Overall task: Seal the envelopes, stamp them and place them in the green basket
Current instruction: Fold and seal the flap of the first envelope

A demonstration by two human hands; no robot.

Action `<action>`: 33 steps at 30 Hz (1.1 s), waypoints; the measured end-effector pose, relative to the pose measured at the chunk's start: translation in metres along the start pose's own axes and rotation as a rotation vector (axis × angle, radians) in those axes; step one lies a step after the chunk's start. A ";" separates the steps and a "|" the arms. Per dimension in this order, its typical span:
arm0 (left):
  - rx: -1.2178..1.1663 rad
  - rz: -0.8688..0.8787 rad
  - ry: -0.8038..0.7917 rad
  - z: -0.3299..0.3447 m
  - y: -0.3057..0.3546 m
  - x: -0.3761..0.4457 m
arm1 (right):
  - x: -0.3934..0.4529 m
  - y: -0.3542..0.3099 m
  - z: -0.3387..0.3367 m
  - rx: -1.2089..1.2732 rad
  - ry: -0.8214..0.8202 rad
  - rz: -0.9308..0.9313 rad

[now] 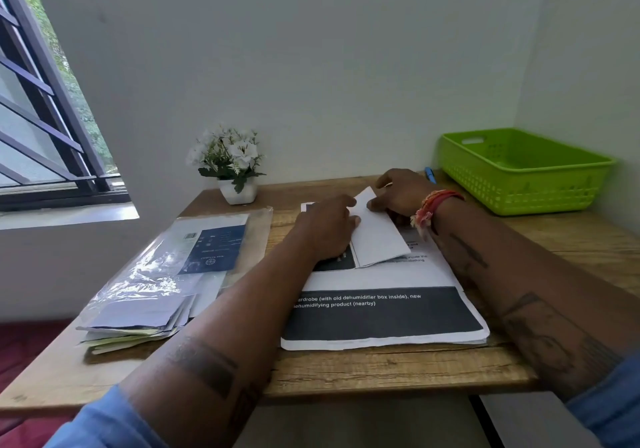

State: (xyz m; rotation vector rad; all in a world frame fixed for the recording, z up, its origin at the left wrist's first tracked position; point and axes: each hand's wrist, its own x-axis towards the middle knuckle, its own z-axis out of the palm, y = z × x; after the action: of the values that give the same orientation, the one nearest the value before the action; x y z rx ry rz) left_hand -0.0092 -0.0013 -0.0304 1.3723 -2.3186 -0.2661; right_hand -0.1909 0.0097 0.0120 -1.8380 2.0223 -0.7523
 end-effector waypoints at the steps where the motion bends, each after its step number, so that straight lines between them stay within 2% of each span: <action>1: -0.009 -0.006 0.026 -0.001 0.000 -0.002 | 0.000 -0.001 0.000 0.055 0.018 -0.003; 4: -0.042 -0.042 0.041 -0.003 -0.002 -0.004 | 0.001 -0.002 0.001 0.357 0.080 0.010; 6: -0.129 -0.061 0.052 -0.005 -0.002 -0.004 | -0.003 -0.008 0.003 0.623 0.025 0.029; 8: -0.272 -0.060 0.098 -0.009 0.003 -0.006 | -0.008 -0.014 0.009 0.694 -0.044 -0.008; 12: -0.444 -0.084 0.149 -0.017 0.011 -0.012 | -0.016 -0.022 0.022 0.387 -0.068 -0.171; 17: -0.622 -0.226 0.162 -0.024 0.011 -0.014 | -0.015 -0.019 0.024 0.220 -0.113 -0.218; 23: -0.605 -0.266 0.156 -0.026 0.004 -0.015 | -0.011 -0.018 0.028 0.016 -0.093 -0.261; 33: -0.610 -0.322 0.180 -0.027 -0.013 -0.010 | -0.008 -0.016 0.029 -0.082 -0.121 -0.300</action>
State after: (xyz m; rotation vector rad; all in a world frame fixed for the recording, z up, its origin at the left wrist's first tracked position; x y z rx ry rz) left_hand 0.0175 0.0019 -0.0138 1.3610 -1.6582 -0.8310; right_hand -0.1605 0.0117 -0.0031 -2.2084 1.7481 -0.6226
